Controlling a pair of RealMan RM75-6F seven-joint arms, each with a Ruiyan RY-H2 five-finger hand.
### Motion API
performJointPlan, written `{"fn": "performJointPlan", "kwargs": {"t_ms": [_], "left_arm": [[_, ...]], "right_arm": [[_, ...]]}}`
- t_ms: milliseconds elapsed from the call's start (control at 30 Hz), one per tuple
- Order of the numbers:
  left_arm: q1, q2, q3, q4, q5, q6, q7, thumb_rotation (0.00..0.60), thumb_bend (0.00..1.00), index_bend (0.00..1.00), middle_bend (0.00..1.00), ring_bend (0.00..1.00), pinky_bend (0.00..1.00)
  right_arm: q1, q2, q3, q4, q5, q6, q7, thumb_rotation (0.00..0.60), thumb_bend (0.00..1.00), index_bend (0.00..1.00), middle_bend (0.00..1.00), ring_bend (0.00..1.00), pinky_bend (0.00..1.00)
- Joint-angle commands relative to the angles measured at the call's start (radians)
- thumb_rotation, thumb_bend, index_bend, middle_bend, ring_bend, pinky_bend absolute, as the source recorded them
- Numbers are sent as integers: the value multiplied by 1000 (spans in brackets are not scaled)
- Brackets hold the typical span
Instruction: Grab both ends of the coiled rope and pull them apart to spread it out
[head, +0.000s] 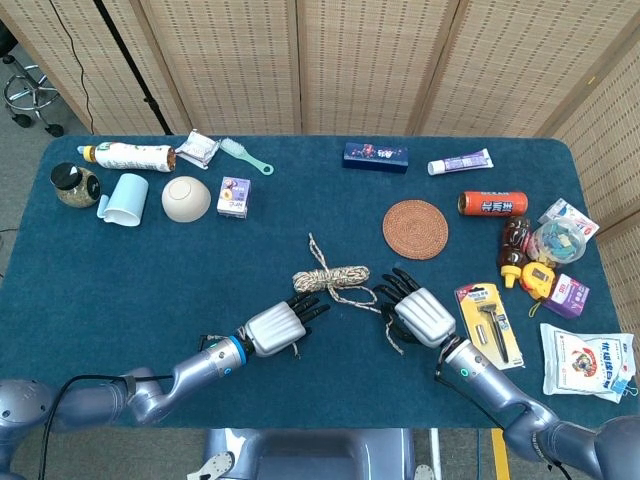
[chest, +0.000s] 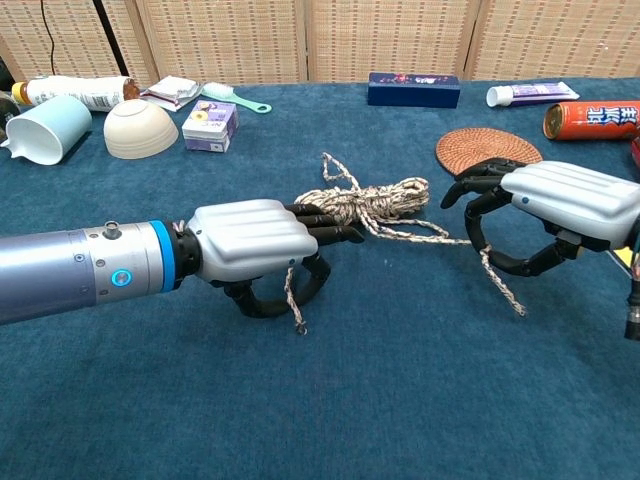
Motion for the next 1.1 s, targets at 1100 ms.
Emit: {"fn": "performJointPlan", "kwargs": {"t_ms": [1100], "left_arm": [[7, 2, 2, -3, -21, 9, -5, 600, 470, 599, 0, 0, 0]], "right_arm": [[-6, -2, 1, 4, 7, -3, 11, 600, 528, 627, 227, 102, 0]]}}
